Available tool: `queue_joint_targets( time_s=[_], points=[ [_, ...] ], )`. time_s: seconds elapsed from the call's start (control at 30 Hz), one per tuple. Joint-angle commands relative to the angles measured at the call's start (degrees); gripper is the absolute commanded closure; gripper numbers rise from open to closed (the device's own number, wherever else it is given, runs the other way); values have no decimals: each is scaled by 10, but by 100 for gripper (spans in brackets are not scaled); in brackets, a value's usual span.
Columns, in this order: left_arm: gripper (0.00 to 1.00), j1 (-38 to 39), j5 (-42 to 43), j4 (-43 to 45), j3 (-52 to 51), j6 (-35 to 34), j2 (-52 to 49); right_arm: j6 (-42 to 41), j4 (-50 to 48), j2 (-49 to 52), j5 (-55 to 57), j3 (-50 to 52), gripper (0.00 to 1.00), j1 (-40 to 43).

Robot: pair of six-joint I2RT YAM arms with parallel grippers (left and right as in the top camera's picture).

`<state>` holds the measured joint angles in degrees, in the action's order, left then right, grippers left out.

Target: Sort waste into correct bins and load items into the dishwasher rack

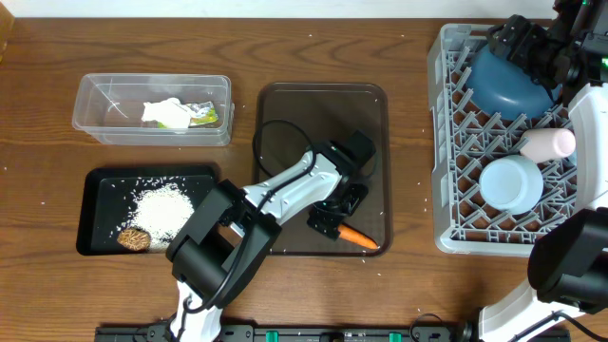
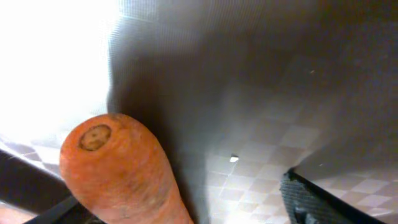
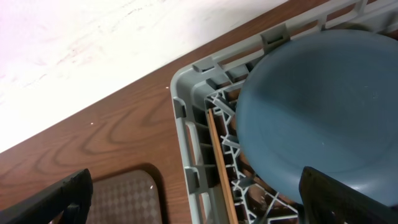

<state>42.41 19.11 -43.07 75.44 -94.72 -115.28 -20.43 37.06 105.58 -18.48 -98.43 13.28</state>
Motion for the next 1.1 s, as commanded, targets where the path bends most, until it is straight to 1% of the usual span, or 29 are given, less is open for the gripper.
queue_joint_targets(
  time_s=[0.0, 0.1, 0.27, 0.37, 0.5, 0.53, 0.63, 0.7, 0.8, 0.9, 0.97, 1.07],
  points=[
    [22, -9, -33, 21, -33, -6, -4, -3, 0, -2, -4, 0, 1, 10],
    [28, -19, -34, 50, -47, -5, -4, -3, 0, -2, -4, 0, 1, 10],
    [39, -48, -38, 52, -49, -1, -4, -3, 0, -2, -4, 0, 1, 10],
    [41, -77, -38, 50, -49, 10, -4, -3, 0, -2, -4, 0, 1, 10],
    [47, -122, -33, 50, -49, 34, -4, -3, 0, -2, -4, 0, 1, 10],
    [50, -132, -30, 50, -49, 36, -4, -3, 0, -2, -4, 0, 1, 10],
    [50, -154, -30, 53, -49, 37, -4, -3, 0, -2, -4, 0, 1, 10],
    [50, -173, -39, 74, -49, 73, -4, -3, 0, -2, -4, 0, 1, 10],
    [50, -201, -38, 110, -46, 176, -3, -3, 0, -2, -4, 0, 1, 10],
    [50, -220, -21, 100, -35, 258, 7, -3, 0, -2, -4, 0, 1, 10],
    [50, -225, -18, 78, -29, 280, 24, -3, 0, -2, -4, 0, 1, 10],
    [50, -224, -19, 44, -24, 285, 65, -3, 0, -2, -4, 0, 1, 10]
  ],
)
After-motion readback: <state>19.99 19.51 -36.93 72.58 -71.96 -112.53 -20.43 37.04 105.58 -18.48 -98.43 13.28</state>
